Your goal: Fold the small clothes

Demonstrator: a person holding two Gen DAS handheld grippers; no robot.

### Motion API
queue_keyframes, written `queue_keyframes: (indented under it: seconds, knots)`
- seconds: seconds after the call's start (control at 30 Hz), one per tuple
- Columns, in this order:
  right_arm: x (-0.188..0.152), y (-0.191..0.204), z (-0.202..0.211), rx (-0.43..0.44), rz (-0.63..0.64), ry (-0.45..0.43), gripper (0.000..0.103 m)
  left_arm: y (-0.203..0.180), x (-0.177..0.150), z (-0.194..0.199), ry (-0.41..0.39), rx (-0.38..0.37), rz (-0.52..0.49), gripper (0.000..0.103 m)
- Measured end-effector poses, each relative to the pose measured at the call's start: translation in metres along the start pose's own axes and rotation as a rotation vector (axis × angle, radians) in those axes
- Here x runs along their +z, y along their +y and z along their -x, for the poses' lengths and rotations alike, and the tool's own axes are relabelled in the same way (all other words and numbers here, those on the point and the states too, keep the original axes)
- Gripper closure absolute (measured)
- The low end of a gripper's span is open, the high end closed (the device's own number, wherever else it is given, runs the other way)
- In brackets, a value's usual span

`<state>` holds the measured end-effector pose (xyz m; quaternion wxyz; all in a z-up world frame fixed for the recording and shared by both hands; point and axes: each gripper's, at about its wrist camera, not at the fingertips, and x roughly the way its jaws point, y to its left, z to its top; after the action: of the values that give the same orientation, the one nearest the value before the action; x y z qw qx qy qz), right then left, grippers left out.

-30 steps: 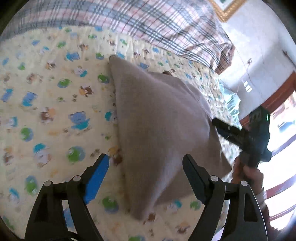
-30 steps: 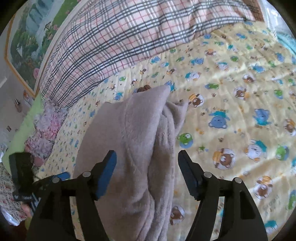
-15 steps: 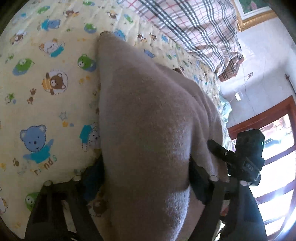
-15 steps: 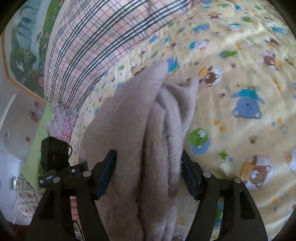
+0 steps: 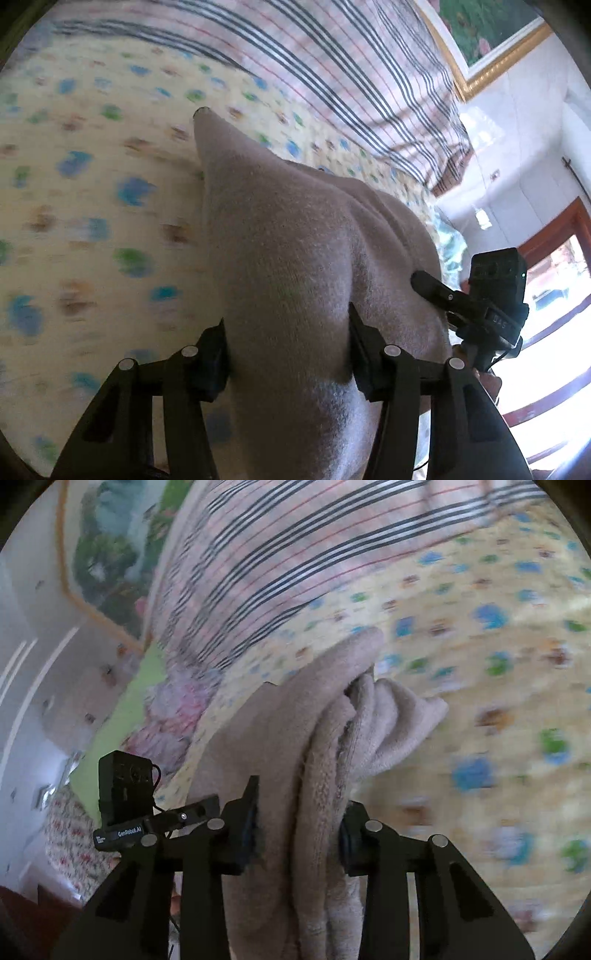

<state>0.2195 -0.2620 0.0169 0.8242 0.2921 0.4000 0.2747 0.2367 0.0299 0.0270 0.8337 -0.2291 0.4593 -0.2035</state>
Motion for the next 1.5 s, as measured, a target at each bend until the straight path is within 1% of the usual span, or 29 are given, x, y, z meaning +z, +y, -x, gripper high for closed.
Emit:
queue_keyframes:
  seconds: [0.13,0.23,0.3,0.37,0.43,0.5,0.53,0.57,0.67,0.73,0.8,0.87,0.97,1.03,1.1,1.13,1.23,1.3,1.33,1.4,1.43,1.47,1.5]
  knots:
    - [-0.007,0.028,-0.04,0.071,0.03,0.032,0.066,0.025,-0.001,0.041,-0.053,0.067,-0.013,0.049]
    - [-0.012,0.042,-0.07,0.121,0.017,0.057,0.066,0.052,-0.003,0.067,-0.088,0.09,-0.004,0.049]
    - [-0.013,0.048,-0.089,0.144,0.008,0.074,0.066,0.067,-0.007,0.075,-0.091,0.105,0.0,0.049]
    - [-0.016,0.051,-0.108,0.149,0.011,0.096,0.066,0.082,-0.011,0.074,-0.077,0.132,0.004,0.049]
    - [-0.02,0.05,-0.121,0.135,0.007,0.119,0.066,0.095,-0.016,0.069,-0.059,0.134,0.016,0.049]
    - [-0.023,0.043,-0.134,0.095,-0.004,0.135,0.064,0.1,-0.02,0.067,-0.062,0.122,0.015,0.046]
    - [-0.025,0.037,-0.139,0.086,-0.023,0.145,0.062,0.1,-0.021,0.066,-0.063,0.126,0.008,0.043]
    - [-0.027,0.034,-0.14,0.083,-0.033,0.149,0.059,0.099,-0.022,0.066,-0.062,0.138,0.003,0.04]
    - [-0.03,0.027,-0.138,0.062,-0.053,0.15,0.053,0.093,-0.025,0.066,-0.064,0.163,-0.002,0.036]
    - [-0.028,0.029,-0.133,0.028,-0.052,0.147,0.047,0.086,-0.03,0.067,-0.066,0.178,0.007,0.036]
    - [-0.026,0.036,-0.122,-0.023,-0.028,0.122,0.046,0.082,-0.036,0.075,-0.081,0.194,0.008,0.036]
    - [-0.025,0.044,-0.104,-0.071,-0.007,0.076,0.046,0.08,-0.046,0.088,-0.101,0.222,0.016,0.034]
    - [-0.029,0.053,-0.076,-0.084,0.007,0.008,0.046,0.083,-0.06,0.103,-0.118,0.231,0.041,0.034]
    - [-0.035,0.061,-0.064,-0.078,0.02,-0.015,0.046,0.085,-0.069,0.11,-0.122,0.233,0.062,0.034]
    - [-0.044,0.07,-0.058,-0.075,0.042,-0.013,0.05,0.086,-0.075,0.114,-0.124,0.246,0.078,0.034]
    - [-0.05,0.075,-0.058,-0.087,0.052,0.002,0.056,0.087,-0.077,0.115,-0.125,0.249,0.08,0.034]
    - [-0.063,0.079,-0.068,-0.097,0.07,0.047,0.058,0.089,-0.077,0.116,-0.121,0.243,0.092,0.034]
    - [-0.068,0.078,-0.077,-0.122,0.078,0.066,0.058,0.09,-0.073,0.115,-0.119,0.241,0.094,0.033]
    - [-0.068,0.077,-0.08,-0.133,0.074,0.071,0.058,0.091,-0.071,0.114,-0.12,0.238,0.094,0.032]
    - [-0.069,0.072,-0.086,-0.14,0.057,0.074,0.063,0.094,-0.069,0.108,-0.108,0.233,0.093,0.029]
    - [-0.069,0.069,-0.089,-0.138,0.046,0.08,0.073,0.095,-0.068,0.105,-0.097,0.246,0.1,0.028]
    - [-0.07,0.064,-0.094,-0.119,0.021,0.097,0.087,0.097,-0.068,0.1,-0.074,0.262,0.108,0.029]
    - [-0.071,0.062,-0.097,-0.106,0.004,0.112,0.087,0.097,-0.068,0.098,-0.064,0.264,0.11,0.029]
